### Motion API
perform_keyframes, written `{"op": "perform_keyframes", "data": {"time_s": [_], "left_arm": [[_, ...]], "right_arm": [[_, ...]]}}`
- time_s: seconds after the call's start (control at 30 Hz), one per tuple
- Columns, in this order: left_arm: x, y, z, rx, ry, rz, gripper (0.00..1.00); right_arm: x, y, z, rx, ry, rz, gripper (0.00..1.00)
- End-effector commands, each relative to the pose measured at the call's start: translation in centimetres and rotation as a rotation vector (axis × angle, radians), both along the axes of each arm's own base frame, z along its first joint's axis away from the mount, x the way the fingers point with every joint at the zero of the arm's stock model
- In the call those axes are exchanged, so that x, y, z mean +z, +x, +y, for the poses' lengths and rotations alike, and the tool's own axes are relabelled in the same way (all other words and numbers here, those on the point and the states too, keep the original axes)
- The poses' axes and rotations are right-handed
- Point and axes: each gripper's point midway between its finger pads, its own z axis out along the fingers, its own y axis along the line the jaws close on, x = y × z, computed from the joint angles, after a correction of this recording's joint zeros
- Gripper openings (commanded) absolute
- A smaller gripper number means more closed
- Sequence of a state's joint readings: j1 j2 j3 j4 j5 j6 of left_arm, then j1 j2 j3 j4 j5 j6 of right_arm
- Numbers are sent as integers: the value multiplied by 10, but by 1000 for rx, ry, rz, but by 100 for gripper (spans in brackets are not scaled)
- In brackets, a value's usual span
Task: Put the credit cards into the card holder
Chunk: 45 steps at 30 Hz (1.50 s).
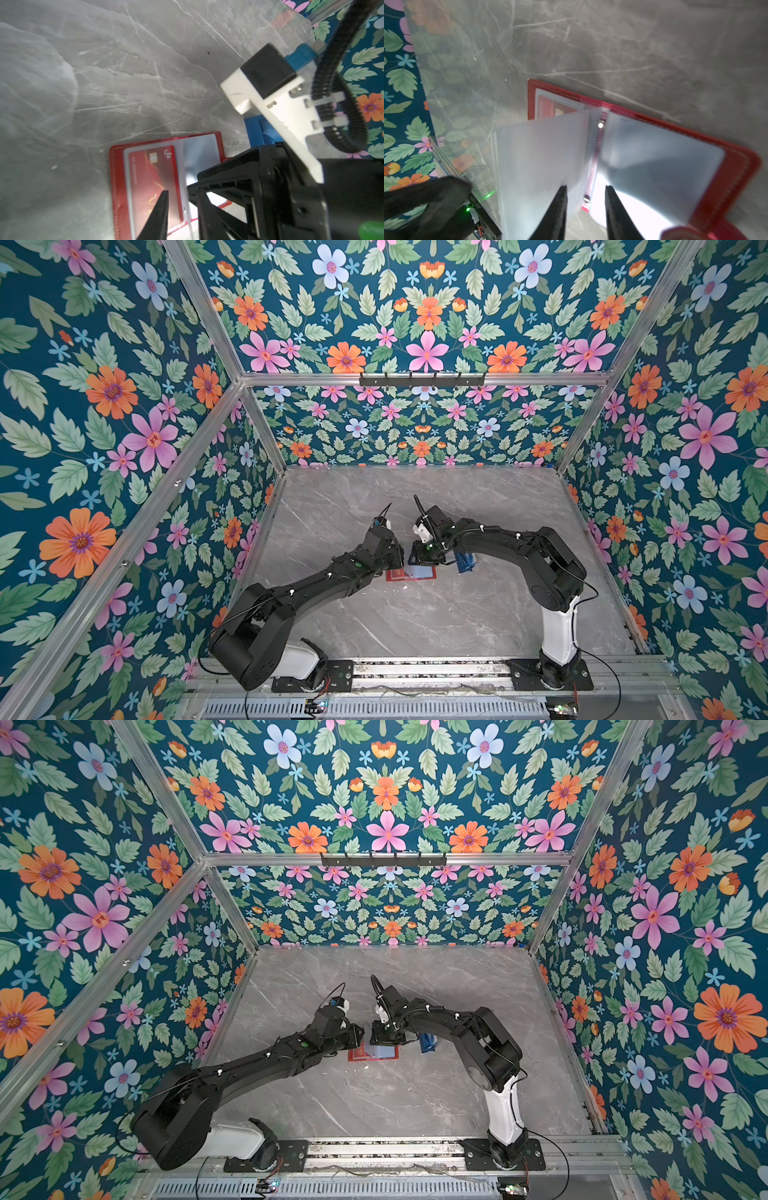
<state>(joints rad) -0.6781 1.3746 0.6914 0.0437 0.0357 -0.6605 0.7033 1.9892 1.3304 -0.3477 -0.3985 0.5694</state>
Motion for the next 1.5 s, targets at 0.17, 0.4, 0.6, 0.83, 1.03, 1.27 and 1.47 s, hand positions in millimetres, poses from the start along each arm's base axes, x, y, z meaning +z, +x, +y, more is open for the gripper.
{"op": "perform_keyframes", "data": {"time_s": [0.17, 0.4, 0.6, 0.83, 1.03, 1.27, 1.47], "left_arm": [[-10, -8, 9, -17, 50, 3, 18], [-39, -13, 0, -53, 50, 78, 13], [-67, -16, 5, -21, 88, 146, 11], [-67, -16, 8, -8, 100, 151, 13], [-37, -7, 1, -32, 101, 90, 17], [-8, -3, -43, -141, 72, 50, 30], [0, 0, -92, -243, 54, 48, 34]], "right_arm": [[0, 1, 18, 12, 79, 27, 19], [-6, 0, 19, 8, 80, 42, 8], [-10, 0, 17, 4, 71, 50, 6], [5, 2, 9, -14, 48, 0, 16], [29, 4, -20, -60, -49, -101, 26], [59, 7, -83, -123, -214, -212, 28], [79, 5, -134, -199, -270, -253, 30]]}}
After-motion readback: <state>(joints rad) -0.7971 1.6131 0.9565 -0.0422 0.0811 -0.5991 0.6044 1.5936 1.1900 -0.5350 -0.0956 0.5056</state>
